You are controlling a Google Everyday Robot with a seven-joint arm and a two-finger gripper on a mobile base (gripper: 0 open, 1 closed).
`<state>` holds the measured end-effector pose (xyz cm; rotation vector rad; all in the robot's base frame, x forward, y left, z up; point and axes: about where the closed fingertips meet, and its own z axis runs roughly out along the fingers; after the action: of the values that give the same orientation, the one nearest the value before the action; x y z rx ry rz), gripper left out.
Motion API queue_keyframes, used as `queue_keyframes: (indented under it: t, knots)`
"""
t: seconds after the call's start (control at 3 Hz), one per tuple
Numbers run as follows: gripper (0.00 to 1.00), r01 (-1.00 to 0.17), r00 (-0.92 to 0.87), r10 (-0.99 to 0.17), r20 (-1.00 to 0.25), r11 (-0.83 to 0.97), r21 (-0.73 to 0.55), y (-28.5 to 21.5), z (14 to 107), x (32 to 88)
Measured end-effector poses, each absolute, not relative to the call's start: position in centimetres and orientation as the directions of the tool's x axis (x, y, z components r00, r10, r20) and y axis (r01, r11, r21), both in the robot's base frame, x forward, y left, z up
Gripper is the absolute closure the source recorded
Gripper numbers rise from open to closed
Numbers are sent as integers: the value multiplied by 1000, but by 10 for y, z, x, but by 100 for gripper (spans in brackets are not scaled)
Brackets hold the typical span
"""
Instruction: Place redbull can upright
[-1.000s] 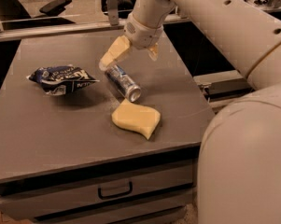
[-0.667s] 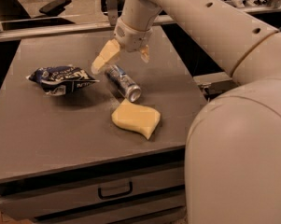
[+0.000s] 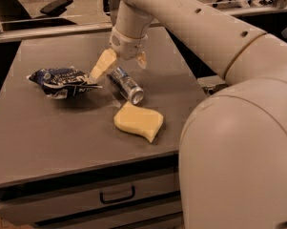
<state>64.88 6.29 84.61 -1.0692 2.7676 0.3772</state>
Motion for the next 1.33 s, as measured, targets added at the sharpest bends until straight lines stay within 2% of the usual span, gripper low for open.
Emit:
queue_keyframes:
  t: [0.33, 0.67, 1.0, 1.33]
  knots:
    - [17, -693, -720, -659, -219, 700, 171, 65, 841, 649]
    - [41, -711, -702, -678, -218, 685, 157, 67, 844, 651]
    - [64, -753, -652, -713, -259, 649, 106, 75, 880, 653]
    - [87, -784, -593, -723, -354, 618, 50, 83, 943, 654]
